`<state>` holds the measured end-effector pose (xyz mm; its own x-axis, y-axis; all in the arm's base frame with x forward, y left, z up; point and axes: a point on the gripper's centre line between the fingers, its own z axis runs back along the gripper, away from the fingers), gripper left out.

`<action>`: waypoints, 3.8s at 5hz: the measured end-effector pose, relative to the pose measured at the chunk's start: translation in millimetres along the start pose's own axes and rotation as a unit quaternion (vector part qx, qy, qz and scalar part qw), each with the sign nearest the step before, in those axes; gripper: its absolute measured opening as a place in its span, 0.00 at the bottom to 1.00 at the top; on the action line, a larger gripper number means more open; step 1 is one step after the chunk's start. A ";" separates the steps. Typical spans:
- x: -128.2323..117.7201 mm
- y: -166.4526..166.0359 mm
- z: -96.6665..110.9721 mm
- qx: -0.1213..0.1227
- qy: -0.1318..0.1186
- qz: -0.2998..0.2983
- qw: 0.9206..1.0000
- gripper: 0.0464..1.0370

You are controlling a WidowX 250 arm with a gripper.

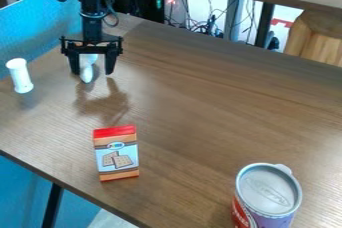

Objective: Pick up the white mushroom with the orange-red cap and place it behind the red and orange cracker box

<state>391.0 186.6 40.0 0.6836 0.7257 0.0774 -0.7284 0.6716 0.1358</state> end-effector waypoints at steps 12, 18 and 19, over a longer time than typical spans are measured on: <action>-157.3 -27.0 14.3 0.065 0.021 -0.532 0.844 0.27; -121.3 -25.3 50.4 -0.089 0.069 -0.429 0.896 0.97; -108.6 -13.1 60.1 -0.095 0.073 -0.411 0.904 0.96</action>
<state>329.1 90.0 89.3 0.9941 -0.0269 -0.1053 0.0179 0.9961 -0.0859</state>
